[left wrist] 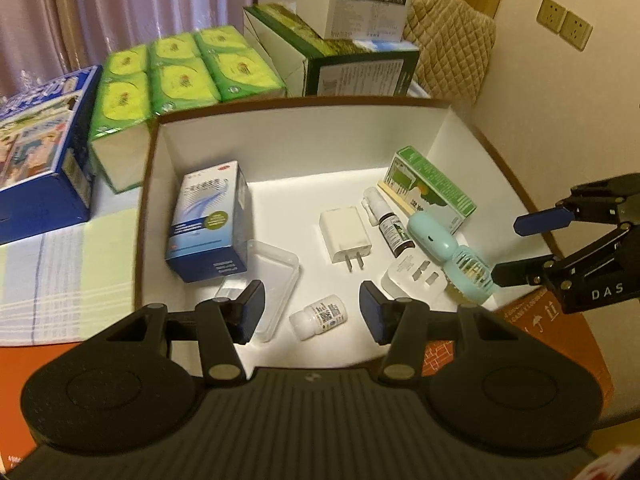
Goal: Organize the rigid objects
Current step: 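Withdraw both tools from the box back over the table items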
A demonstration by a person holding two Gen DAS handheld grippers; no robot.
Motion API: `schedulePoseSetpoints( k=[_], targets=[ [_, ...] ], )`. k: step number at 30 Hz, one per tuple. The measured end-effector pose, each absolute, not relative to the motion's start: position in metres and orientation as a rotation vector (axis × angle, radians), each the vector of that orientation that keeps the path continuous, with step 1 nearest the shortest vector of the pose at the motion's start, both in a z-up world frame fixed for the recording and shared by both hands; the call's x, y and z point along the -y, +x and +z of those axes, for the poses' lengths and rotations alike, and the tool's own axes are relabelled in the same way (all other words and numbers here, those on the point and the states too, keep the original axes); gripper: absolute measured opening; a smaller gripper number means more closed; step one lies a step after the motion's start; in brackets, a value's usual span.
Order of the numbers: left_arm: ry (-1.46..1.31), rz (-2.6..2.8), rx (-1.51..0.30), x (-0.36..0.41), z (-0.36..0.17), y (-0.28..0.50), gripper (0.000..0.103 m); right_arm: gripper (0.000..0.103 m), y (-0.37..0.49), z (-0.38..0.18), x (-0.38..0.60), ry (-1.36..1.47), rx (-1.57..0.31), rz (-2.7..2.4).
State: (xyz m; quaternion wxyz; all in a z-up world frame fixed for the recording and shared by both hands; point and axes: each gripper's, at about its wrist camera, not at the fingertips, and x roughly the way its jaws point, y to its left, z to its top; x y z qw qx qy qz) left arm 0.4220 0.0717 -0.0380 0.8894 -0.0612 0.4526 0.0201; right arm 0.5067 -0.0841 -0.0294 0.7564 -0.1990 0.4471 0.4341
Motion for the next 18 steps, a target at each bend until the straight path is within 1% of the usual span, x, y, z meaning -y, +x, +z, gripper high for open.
schedulePoseSetpoints(
  k=[11, 18],
  targets=[
    [-0.165, 0.094, -0.864, -0.088, -0.008, 0.357, 0.048, 0.061, 0.447, -0.004, 0.115, -0.282, -0.865, 0.924],
    [-0.204, 0.148, -0.868, -0.101, -0.011, 0.315, 0.048, 0.061, 0.402, -0.013, 0.117, -0.225, -0.867, 0.953]
  ],
)
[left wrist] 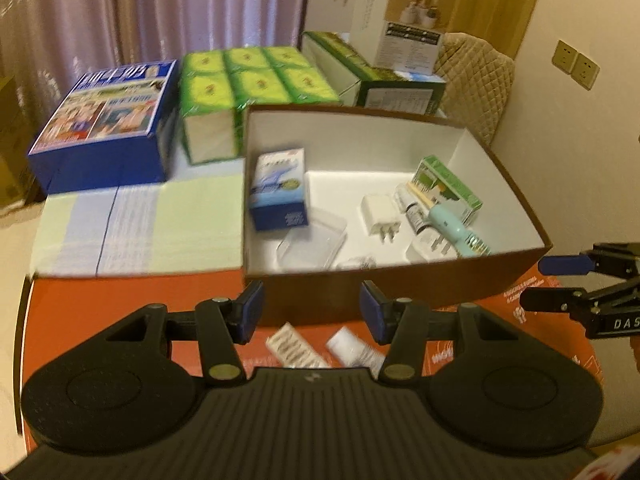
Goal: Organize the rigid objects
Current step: 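Withdraw both tools from the box back over the table items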
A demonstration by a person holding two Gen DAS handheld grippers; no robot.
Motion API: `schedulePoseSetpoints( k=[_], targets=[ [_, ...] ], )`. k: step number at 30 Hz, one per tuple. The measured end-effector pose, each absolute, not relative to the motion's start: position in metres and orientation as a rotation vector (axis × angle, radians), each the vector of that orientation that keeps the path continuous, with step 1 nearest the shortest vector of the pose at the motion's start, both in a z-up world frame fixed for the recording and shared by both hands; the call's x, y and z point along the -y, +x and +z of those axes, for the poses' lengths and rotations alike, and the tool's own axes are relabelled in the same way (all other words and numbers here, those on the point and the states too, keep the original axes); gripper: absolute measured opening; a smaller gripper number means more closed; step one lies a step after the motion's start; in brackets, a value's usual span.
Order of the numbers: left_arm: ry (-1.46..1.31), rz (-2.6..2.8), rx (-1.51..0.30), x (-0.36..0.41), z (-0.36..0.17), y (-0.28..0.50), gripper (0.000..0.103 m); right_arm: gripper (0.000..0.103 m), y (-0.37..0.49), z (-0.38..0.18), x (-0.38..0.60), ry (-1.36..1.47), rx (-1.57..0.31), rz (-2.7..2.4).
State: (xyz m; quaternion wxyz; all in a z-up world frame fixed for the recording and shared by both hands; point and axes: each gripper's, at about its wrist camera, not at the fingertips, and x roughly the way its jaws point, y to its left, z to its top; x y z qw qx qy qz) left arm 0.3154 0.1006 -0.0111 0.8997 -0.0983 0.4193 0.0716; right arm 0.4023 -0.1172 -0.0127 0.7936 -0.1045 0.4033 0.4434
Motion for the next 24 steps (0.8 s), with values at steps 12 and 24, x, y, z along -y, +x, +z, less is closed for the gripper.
schedulePoseSetpoints(
  k=[12, 24],
  targets=[
    [-0.289, 0.194, -0.935, -0.102, -0.045, 0.274, 0.048, 0.061, 0.362, -0.047, 0.1, -0.201, -0.933, 0.979],
    [-0.323, 0.177, -0.994, -0.078, -0.074, 0.263, 0.048, 0.061, 0.344, -0.074, 0.097, -0.205, -0.994, 0.962]
  ],
)
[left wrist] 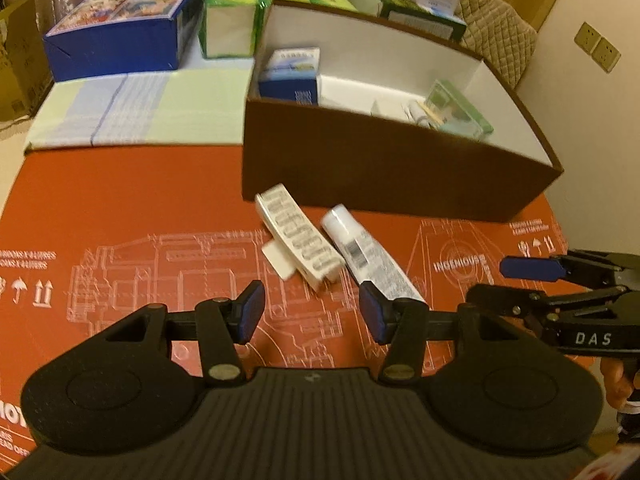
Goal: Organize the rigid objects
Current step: 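Withdraw both tools from the box back over the table items, then grasp the white blister pack with the left tool while the right tool grasps the ointment tube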
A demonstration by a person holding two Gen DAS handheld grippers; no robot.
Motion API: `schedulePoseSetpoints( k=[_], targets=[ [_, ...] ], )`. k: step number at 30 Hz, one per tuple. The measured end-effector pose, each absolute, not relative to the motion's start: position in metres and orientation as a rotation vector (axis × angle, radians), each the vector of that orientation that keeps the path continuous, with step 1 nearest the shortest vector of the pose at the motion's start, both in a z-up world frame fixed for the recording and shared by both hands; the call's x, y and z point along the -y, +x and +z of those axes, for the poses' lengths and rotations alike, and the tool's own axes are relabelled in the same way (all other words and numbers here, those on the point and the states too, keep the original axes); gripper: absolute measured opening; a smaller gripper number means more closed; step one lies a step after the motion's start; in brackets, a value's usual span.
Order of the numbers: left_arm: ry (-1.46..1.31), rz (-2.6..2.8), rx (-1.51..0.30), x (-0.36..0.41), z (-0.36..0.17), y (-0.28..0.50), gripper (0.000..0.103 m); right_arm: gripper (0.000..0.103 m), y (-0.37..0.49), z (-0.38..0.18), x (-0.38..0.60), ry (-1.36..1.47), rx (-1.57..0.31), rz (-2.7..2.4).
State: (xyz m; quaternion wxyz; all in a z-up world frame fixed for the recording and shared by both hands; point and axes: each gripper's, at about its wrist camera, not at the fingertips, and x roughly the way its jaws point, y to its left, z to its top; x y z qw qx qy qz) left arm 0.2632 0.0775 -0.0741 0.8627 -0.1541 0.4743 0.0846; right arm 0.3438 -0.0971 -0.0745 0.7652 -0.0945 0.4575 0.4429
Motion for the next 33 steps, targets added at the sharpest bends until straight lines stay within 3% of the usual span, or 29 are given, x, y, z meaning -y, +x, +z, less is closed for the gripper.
schedulePoseSetpoints(
  k=[33],
  targets=[
    [-0.316, 0.243, -1.057, -0.074, -0.116, 0.326, 0.046, 0.061, 0.375, -0.098, 0.111, -0.188, -1.043, 0.862]
  ],
)
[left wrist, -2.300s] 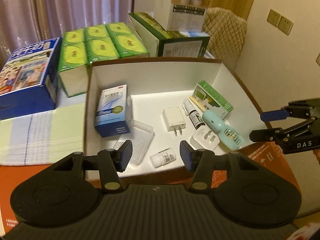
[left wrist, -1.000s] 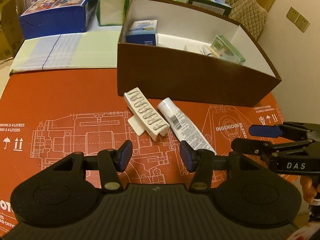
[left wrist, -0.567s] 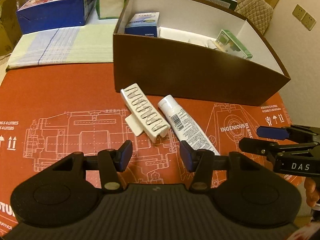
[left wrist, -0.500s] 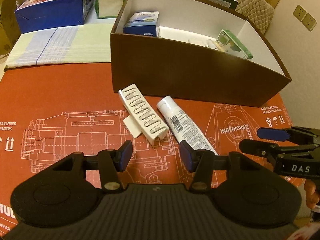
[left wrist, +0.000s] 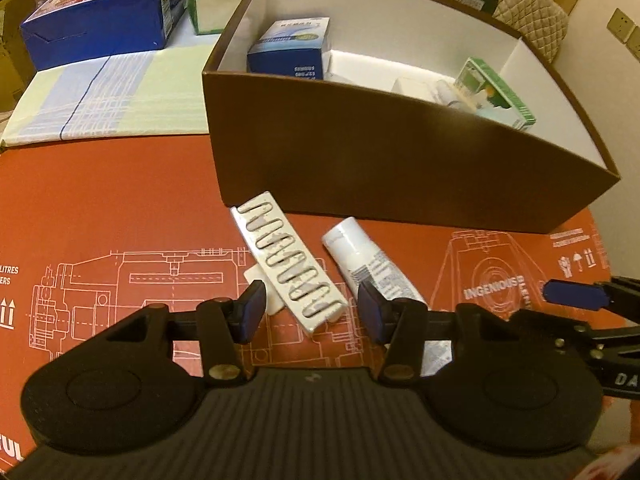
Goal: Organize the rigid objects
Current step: 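Grasp the white blister pack with the left tool while the right tool grasps the ointment tube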
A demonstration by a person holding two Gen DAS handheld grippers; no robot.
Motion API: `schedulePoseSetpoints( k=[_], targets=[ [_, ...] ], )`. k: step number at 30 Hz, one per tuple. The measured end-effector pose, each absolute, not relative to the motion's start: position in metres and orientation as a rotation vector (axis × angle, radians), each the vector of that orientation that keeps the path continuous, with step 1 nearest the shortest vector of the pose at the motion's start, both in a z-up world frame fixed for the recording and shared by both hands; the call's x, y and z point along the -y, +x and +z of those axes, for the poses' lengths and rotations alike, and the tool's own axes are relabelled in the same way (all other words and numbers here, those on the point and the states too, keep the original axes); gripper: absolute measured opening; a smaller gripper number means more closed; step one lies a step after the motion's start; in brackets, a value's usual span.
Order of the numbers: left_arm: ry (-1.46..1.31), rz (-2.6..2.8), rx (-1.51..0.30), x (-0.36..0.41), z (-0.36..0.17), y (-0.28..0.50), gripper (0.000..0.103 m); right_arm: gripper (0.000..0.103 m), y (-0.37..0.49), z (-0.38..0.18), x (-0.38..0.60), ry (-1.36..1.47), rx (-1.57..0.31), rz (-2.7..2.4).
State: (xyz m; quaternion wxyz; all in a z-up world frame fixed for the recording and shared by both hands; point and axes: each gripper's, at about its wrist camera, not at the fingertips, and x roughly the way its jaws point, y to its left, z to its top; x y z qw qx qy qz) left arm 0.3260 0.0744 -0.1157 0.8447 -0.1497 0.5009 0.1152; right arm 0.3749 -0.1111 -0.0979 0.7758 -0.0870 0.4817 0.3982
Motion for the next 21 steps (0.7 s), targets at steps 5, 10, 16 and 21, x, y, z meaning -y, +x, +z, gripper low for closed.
schedulePoseSetpoints(
  k=[5, 10, 16, 21],
  targets=[
    [-0.303, 0.251, -1.048, -0.075, -0.117, 0.324, 0.031, 0.061, 0.376, -0.1, 0.104, -0.215, -1.039, 0.888],
    [-0.272, 0.273, -1.033, -0.079, -0.116, 0.315, 0.023, 0.061, 0.372, -0.102, 0.088, -0.258, -1.023, 0.942],
    [-0.273, 0.332, -1.028, -0.09, -0.115, 0.298, 0.023, 0.061, 0.364, -0.111, 0.062, -0.321, -1.012, 1.02],
    [-0.298, 0.382, -1.033, -0.101, -0.114, 0.279, 0.023, 0.061, 0.356, -0.122, 0.042, -0.365, -0.997, 1.073]
  ],
)
